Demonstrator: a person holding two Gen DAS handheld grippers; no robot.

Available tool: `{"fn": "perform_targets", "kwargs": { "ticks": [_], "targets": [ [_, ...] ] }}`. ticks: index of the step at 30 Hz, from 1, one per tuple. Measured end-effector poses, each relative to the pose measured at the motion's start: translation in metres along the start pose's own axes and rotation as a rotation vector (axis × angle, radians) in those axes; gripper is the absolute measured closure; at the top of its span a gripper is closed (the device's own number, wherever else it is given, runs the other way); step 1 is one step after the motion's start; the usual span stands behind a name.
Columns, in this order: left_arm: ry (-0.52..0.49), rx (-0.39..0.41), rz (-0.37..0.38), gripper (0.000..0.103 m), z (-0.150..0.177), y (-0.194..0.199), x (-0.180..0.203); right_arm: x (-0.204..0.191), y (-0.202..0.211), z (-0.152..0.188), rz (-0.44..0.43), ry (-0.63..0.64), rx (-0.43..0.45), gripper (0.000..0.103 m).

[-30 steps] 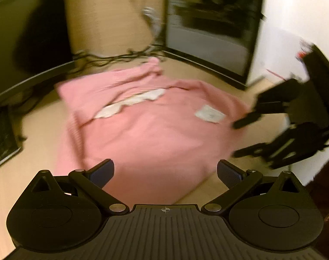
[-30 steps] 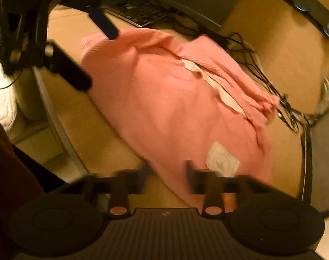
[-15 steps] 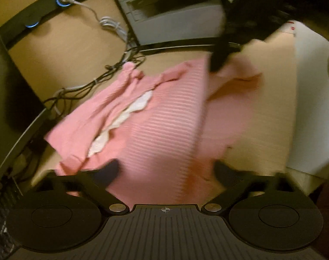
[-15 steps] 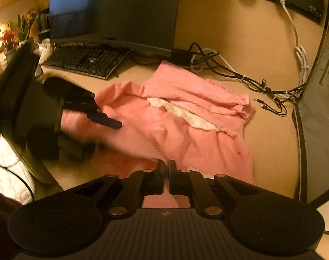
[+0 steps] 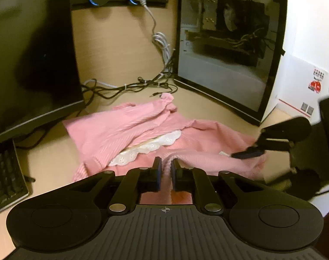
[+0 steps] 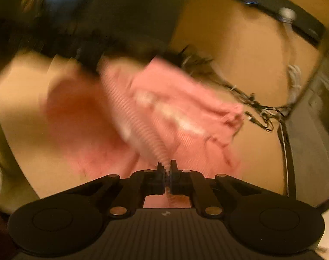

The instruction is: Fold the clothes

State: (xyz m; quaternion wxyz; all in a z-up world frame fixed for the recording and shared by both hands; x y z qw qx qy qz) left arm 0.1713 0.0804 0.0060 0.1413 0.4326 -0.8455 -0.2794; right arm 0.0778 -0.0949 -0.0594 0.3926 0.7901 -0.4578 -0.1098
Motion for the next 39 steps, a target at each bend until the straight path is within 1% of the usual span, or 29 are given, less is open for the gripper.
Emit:
{"fn": "perform_targets", "kwargs": {
  "ticks": [2, 4, 6, 7, 8, 9, 10, 12, 13, 14, 16, 17, 18, 19, 20, 21, 22, 24, 26, 27, 29, 32, 33, 36, 37, 39],
  "targets": [
    [0.039, 0.005, 0.016, 0.093, 0.0, 0.012, -0.002, 0.006, 0.012, 0.0, -0.031, -0.021, -0.005, 0.099],
    [0.068, 0.016, 0.049, 0.093, 0.002, 0.029, -0.003, 0.012, 0.024, 0.0, -0.062, -0.041, -0.009, 0.097],
    [0.09, 0.009, 0.09, 0.093, 0.013, 0.048, -0.001, 0.018, 0.035, 0.002, -0.09, -0.063, -0.018, 0.088],
    [0.102, -0.004, 0.109, 0.091, 0.021, 0.055, 0.001, 0.019, 0.036, 0.012, -0.09, -0.078, -0.044, 0.076],
    [0.114, -0.017, 0.128, 0.089, 0.029, 0.063, 0.002, 0.02, 0.037, 0.023, -0.09, -0.094, -0.069, 0.068],
    [0.129, -0.044, 0.139, 0.081, 0.041, 0.065, 0.004, 0.021, 0.038, 0.033, -0.09, -0.109, -0.095, 0.066],
    [0.143, -0.073, 0.149, 0.068, 0.052, 0.068, 0.005, 0.023, 0.038, 0.043, -0.088, -0.129, -0.117, 0.066],
    [0.196, -0.137, 0.149, 0.058, 0.077, 0.068, 0.004, 0.034, 0.04, 0.047, -0.064, -0.219, -0.108, 0.064],
    [0.228, -0.163, 0.145, 0.057, 0.087, 0.066, 0.003, 0.039, 0.039, 0.045, -0.053, -0.253, -0.092, 0.062],
    [0.261, -0.184, 0.137, 0.057, 0.094, 0.064, -0.001, 0.044, 0.037, 0.043, -0.042, -0.287, -0.076, 0.062],
    [0.287, -0.187, 0.11, 0.05, 0.097, 0.059, -0.006, 0.052, 0.032, 0.039, -0.02, -0.343, -0.045, 0.062],
    [0.288, -0.176, 0.093, 0.047, 0.095, 0.056, -0.009, 0.054, 0.024, 0.039, -0.015, -0.369, -0.045, 0.062],
    [0.287, -0.161, 0.069, 0.042, 0.093, 0.054, -0.012, 0.056, 0.016, 0.039, -0.01, -0.396, -0.046, 0.062],
    [0.284, -0.138, 0.032, 0.033, 0.089, 0.051, -0.017, 0.059, 0.009, 0.039, -0.005, -0.422, -0.046, 0.062],
    [0.281, -0.115, -0.013, 0.027, 0.085, 0.047, -0.023, 0.061, 0.001, 0.038, 0.0, -0.449, -0.047, 0.062],
    [0.277, -0.098, -0.077, 0.015, 0.081, 0.041, -0.029, 0.063, -0.007, 0.038, 0.005, -0.475, -0.047, 0.062],
    [0.272, -0.081, -0.142, 0.011, 0.078, 0.035, -0.035, 0.066, -0.015, 0.038, 0.01, -0.502, -0.048, 0.062],
    [0.287, -0.07, -0.241, 0.01, 0.074, 0.021, -0.052, 0.069, -0.029, 0.038, 0.02, -0.548, -0.051, 0.06],
    [0.328, -0.079, -0.252, 0.01, 0.072, 0.003, -0.071, 0.063, -0.033, 0.044, 0.027, -0.531, -0.065, 0.049],
    [0.341, -0.09, -0.238, 0.01, 0.072, -0.004, -0.077, 0.06, -0.033, 0.046, 0.026, -0.529, -0.057, 0.047],
    [0.364, -0.114, -0.208, 0.01, 0.072, -0.018, -0.09, 0.056, -0.034, 0.048, 0.024, -0.521, -0.047, 0.036],
    [0.363, -0.171, -0.148, 0.01, 0.075, -0.032, -0.093, 0.052, -0.036, 0.049, 0.018, -0.504, -0.04, 0.027],
    [0.36, -0.185, -0.144, 0.01, 0.076, -0.036, -0.093, 0.05, -0.037, 0.049, 0.018, -0.493, -0.04, 0.026],
    [0.362, -0.21, -0.133, 0.016, 0.083, -0.039, -0.091, 0.048, -0.038, 0.048, 0.011, -0.484, -0.036, 0.021],
    [0.369, -0.213, -0.117, 0.02, 0.084, -0.036, -0.09, 0.049, -0.039, 0.047, 0.004, -0.491, -0.035, 0.018],
    [0.371, -0.233, -0.073, 0.025, 0.085, -0.028, -0.081, 0.05, -0.041, 0.045, -0.008, -0.502, -0.038, 0.016]
  ]
}}
Point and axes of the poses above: each gripper's, at about its wrist camera, not at the fingertips, and y roughly against the way its jaws point, x to its right, z to its underside, the point moved 3 cm from there along -y, roughly the way its jaws point, and after that the axes turned 3 degrees about -y, right-handed, at the moved point
